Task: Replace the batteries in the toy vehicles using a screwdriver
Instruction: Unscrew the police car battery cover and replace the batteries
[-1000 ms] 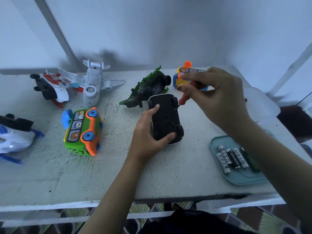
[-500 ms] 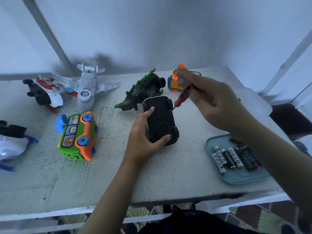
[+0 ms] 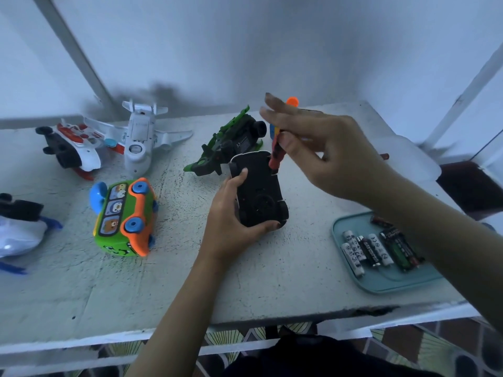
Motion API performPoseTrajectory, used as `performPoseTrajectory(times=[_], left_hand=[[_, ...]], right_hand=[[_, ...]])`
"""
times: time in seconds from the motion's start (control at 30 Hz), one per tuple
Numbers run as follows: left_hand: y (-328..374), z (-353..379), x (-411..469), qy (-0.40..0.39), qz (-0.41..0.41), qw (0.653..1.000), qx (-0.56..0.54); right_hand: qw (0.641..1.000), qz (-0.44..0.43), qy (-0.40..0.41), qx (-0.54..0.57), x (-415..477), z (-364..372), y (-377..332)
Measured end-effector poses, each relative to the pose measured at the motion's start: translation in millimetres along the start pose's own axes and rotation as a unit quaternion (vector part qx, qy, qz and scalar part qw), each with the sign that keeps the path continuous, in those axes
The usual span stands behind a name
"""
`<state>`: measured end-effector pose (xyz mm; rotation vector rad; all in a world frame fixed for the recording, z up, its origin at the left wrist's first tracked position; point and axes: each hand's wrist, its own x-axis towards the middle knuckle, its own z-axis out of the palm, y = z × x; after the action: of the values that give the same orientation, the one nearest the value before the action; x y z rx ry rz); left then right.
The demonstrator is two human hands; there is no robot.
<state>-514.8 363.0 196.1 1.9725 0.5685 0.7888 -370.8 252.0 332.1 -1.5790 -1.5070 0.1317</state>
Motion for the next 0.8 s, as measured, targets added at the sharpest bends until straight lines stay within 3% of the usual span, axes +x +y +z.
performPoseTrajectory(times=[0.07,0.2,0.47,0.63,0.73,0.8], left_hand=[[-1,1,1,0.004,0.001,1.0,-0.007],[-4,1,1,0.007,-0.002,1.0,-0.015],[-6,2,1,0.005,-0.004,1.0,-0.019],[-5,1,1,0.004,-0.004,1.0,-0.025],[-3,1,1,0.004,-0.006,1.0,-0.03],[-3,1,1,0.005,-0.005,0.999,-0.033]], right_hand=[[0.993,0.02,-0.035,0.109,3,0,-2],[0.987,0.011,-0.025,0.159,6,0,-3],[0.994,0.033,0.071,0.077,10,5,-2],[0.982,-0.007,0.173,-0.074,4,8,2],[0.98,-0.041,0.165,-0.106,-3,9,4],[0.99,-0.017,0.131,-0.047,-4,7,4]])
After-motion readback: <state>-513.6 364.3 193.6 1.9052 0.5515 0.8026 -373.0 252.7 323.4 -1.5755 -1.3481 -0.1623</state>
